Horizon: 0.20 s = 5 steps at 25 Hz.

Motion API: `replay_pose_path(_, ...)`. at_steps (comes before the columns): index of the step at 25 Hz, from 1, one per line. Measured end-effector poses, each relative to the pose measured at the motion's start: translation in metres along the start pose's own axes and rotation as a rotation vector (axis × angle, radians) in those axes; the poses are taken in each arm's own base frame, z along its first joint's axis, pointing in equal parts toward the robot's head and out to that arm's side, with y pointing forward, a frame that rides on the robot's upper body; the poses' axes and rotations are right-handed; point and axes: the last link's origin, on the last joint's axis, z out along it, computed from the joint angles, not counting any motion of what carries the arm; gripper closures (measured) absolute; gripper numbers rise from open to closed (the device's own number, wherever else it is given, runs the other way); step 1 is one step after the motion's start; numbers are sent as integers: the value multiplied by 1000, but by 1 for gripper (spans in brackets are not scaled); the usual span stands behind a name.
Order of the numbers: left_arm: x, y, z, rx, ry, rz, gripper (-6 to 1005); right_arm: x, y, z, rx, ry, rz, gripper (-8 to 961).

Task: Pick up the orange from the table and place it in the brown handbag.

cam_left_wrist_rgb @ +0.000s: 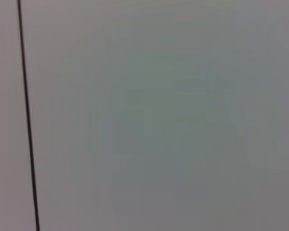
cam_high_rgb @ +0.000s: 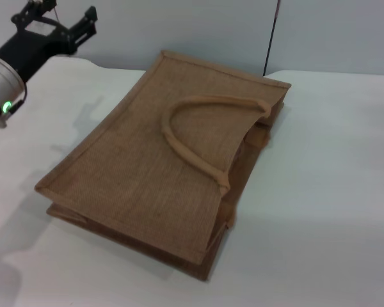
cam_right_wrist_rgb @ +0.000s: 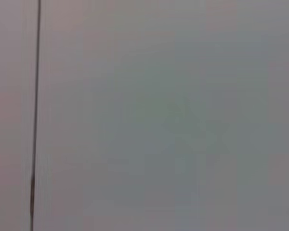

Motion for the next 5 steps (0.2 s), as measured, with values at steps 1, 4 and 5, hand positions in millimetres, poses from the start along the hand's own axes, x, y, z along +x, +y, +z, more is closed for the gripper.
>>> replay_pose_path(1, -3, 2, -1, 0, -3, 4, 139, 2, 0, -2, 4, 2, -1, 73)
replay_pose_path(4, -11, 7, -8, 8, -10, 13, 140, 5, 1, -5, 8, 6, -5, 73)
replay_pose_path(5, -13, 8, -9, 12, -9, 12, 140, 5, 1, -6, 9, 7, -5, 73)
